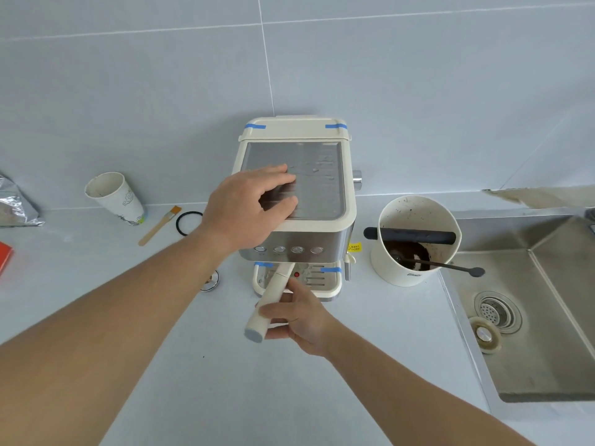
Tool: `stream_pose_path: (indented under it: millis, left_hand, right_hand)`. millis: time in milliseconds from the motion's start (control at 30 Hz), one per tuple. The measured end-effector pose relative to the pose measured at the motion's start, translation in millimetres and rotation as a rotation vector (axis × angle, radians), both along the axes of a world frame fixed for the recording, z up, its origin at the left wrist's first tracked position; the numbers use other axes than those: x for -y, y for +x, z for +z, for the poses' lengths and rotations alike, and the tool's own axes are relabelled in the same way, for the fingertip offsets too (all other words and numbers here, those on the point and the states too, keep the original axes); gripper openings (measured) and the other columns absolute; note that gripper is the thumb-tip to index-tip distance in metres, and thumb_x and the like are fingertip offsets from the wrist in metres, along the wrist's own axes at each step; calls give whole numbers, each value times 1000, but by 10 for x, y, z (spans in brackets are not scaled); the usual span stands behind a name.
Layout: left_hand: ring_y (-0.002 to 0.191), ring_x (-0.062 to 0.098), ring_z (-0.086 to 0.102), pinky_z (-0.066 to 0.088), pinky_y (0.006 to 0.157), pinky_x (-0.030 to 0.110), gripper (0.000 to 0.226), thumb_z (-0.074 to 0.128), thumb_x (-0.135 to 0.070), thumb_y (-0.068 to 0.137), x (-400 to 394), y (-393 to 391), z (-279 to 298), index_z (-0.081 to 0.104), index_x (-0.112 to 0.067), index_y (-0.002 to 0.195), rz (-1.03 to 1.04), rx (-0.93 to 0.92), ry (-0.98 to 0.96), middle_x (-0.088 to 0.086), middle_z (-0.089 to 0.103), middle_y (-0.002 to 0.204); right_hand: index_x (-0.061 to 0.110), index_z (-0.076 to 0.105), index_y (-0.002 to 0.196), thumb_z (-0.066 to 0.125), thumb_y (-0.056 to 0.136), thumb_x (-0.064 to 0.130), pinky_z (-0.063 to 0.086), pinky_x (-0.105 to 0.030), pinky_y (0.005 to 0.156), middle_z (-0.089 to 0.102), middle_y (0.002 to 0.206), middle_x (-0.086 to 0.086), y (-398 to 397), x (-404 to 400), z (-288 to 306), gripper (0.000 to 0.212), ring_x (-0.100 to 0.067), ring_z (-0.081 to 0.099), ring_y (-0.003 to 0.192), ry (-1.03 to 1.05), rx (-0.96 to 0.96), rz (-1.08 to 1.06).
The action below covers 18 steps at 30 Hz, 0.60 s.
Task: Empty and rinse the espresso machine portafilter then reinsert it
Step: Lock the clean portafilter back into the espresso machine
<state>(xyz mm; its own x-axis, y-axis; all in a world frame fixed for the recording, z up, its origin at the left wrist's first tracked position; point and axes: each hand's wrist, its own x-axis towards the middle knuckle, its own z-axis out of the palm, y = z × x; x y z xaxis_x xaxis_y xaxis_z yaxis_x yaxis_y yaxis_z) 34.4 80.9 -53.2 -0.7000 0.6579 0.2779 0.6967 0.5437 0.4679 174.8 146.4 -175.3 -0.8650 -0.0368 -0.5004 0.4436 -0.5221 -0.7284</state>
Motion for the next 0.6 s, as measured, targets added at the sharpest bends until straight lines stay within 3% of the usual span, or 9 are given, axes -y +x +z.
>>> stream_pose_path:
  millis: [267, 600]
  left_hand:
    - [128, 8, 51, 43, 103, 40, 42, 54, -49, 83, -5, 4, 2, 64, -38, 122, 1, 6, 8, -18, 56, 139]
    - [127, 6, 51, 43, 103, 37, 41, 55, -46, 84, 1, 22, 27, 64, -36, 123, 5, 3, -1, -19, 55, 139]
  right_hand:
    - [14, 50, 113, 72, 80, -6, 62, -41, 71, 60, 100, -9, -170, 153, -66, 44, -22, 70, 82, -2, -46, -88]
    - [11, 50, 123, 76, 78, -4, 61, -39, 68, 63, 107, -10, -292, 287, -56, 54, -27, 70, 90, -101, -42, -217]
